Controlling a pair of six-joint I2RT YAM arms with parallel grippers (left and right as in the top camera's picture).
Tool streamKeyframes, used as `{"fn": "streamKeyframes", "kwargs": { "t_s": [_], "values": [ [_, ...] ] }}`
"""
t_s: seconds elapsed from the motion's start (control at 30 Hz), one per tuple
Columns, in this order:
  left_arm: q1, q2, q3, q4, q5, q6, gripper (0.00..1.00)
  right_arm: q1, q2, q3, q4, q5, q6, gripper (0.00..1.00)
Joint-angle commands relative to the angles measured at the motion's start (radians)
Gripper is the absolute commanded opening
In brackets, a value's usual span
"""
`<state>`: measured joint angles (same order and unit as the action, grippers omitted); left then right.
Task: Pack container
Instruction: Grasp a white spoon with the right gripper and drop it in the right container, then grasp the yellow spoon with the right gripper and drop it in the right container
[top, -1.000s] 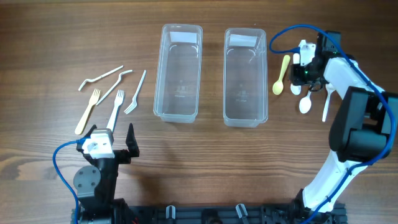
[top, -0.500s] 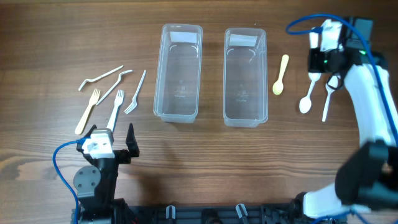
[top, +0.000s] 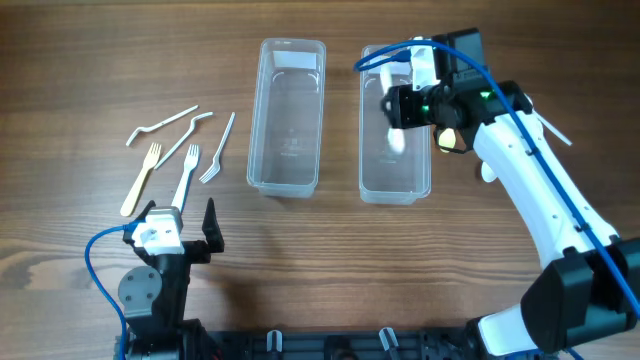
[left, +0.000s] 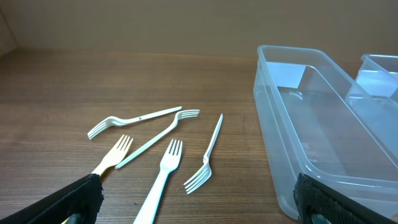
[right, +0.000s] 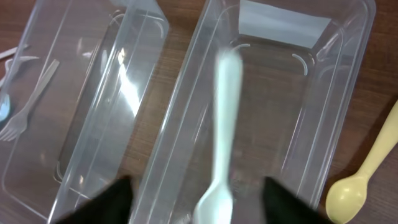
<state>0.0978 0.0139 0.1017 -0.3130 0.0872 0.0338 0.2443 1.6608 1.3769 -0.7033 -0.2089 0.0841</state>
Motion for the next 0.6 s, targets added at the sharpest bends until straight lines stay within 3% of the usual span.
{"fn": "streamKeyframes", "kwargs": {
  "t_s": [0.0, 0.13, 0.27, 0.37, 0.57],
  "values": [
    [-0.002, -0.007, -0.005, 0.003, 0.012, 0.019, 1.0, -0.002, -0.005, 0.005, 0.001, 0.014, 0.012, 0.66],
    [-0.002, -0.007, -0.005, 0.002, 0.012, 0.019, 1.0, -0.044, -0.084, 0.005, -0.018, 0.207, 0.094, 0.64],
    [-0.002, -0.007, -0.005, 0.003, 0.012, 0.019, 1.0, -0.142, -0.114, 0.005, -0.07, 0.275, 0.162, 0.64],
    [-0.002, -0.007, -0.005, 0.003, 0.012, 0.019, 1.0, -0.239, -0.069, 0.004, -0.094, 0.276, 0.161, 0.64],
    [-0.002, -0.007, -0.005, 0.003, 0.012, 0.019, 1.0, -0.254, 0.132, 0.003, -0.015, 0.276, 0.174, 0.64]
  ]
}}
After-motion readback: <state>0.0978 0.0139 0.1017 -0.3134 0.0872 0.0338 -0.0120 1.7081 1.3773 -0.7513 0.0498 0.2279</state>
